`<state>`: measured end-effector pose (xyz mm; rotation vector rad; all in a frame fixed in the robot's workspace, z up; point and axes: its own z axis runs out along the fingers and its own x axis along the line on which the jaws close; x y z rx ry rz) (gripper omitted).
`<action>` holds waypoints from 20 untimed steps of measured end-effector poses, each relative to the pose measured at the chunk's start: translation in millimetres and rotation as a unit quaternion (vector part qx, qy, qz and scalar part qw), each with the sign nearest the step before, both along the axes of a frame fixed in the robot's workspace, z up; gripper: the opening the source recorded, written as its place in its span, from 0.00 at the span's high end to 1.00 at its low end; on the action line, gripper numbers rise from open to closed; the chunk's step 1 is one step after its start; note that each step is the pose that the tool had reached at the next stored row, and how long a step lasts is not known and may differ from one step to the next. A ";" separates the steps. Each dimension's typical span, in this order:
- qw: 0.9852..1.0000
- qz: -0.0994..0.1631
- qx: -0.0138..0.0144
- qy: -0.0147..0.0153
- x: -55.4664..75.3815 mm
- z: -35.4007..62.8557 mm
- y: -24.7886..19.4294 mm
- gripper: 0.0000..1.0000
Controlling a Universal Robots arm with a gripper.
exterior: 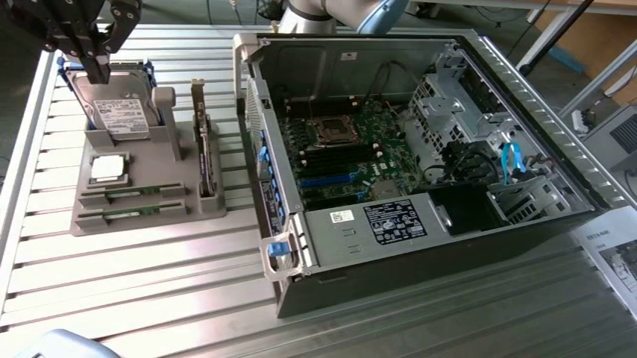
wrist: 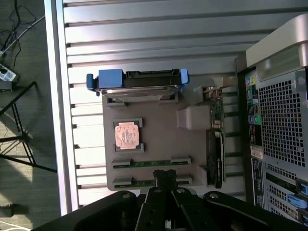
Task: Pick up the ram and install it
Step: 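Reach for the ram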
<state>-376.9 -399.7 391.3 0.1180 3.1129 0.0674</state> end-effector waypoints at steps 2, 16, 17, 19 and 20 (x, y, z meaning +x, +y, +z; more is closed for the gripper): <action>1.000 0.000 0.000 0.000 0.2 -0.1 -0.8 0.90; 1.000 0.000 -0.001 0.000 0.8 -0.1 -10.9 0.90; 1.000 0.000 -0.001 0.000 0.8 -0.1 -11.8 0.90; 1.000 0.000 -0.001 0.000 0.8 -0.1 -13.6 0.90; 1.000 0.000 -0.001 0.000 0.8 -0.1 -14.3 0.90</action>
